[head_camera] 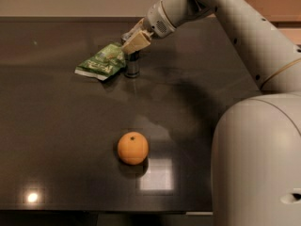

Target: Move redbull can near green jalapeno chip bag

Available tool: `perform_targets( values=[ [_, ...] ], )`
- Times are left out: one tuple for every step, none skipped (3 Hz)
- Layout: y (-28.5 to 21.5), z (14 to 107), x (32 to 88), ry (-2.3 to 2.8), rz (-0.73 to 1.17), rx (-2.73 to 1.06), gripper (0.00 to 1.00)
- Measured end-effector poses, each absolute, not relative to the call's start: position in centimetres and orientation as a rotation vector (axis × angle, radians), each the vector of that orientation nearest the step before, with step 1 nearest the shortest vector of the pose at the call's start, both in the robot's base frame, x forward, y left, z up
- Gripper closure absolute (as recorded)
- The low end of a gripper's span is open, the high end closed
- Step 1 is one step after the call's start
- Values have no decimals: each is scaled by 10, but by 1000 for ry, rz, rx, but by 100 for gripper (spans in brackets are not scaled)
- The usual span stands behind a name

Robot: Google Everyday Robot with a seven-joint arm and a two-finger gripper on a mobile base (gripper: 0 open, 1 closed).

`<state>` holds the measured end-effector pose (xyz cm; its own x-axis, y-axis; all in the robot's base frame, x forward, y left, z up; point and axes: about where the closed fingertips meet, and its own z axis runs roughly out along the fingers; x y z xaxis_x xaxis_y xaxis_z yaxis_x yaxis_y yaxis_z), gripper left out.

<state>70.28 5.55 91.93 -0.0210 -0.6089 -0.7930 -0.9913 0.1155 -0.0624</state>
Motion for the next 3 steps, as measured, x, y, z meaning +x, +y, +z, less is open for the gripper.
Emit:
perform_targets(
  values=[
    [58, 917, 703, 1710, 714, -1574, 13],
    [61, 915, 703, 1710, 719, -1578, 0],
    [61, 915, 703, 1710, 719, -1578, 0]
  ],
)
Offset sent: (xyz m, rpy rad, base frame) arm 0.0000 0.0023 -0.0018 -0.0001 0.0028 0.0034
